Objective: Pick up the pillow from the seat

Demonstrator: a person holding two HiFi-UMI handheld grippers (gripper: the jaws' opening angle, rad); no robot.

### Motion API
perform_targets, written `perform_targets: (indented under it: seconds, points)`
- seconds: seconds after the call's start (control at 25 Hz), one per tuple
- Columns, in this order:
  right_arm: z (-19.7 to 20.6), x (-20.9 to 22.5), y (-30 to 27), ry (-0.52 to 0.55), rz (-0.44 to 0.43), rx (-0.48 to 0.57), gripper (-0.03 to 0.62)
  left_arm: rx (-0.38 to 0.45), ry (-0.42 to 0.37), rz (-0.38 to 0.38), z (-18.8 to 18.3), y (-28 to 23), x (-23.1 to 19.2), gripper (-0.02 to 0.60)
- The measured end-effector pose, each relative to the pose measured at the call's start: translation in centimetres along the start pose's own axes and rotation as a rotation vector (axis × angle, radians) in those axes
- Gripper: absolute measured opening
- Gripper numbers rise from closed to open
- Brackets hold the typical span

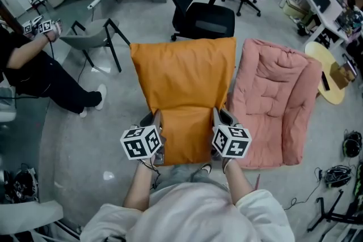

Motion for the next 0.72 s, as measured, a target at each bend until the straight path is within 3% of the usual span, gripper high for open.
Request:
perform_targets:
  seconds: [0.72]
  points:
    - [0.56,0.11,0.70,0.018,0.022,0.002,0.032,-0.012,-0.002,0.018,0.67,0.21,0.05,0.029]
Point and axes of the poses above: the fingertips, and each gripper's own axes: y backward along the fingers, x to its right, z out of its underside, the point moved 1 cm from there along y, backward along the fingers, and after that the axes turned 11 degrees about x, right-handed, at the moved point
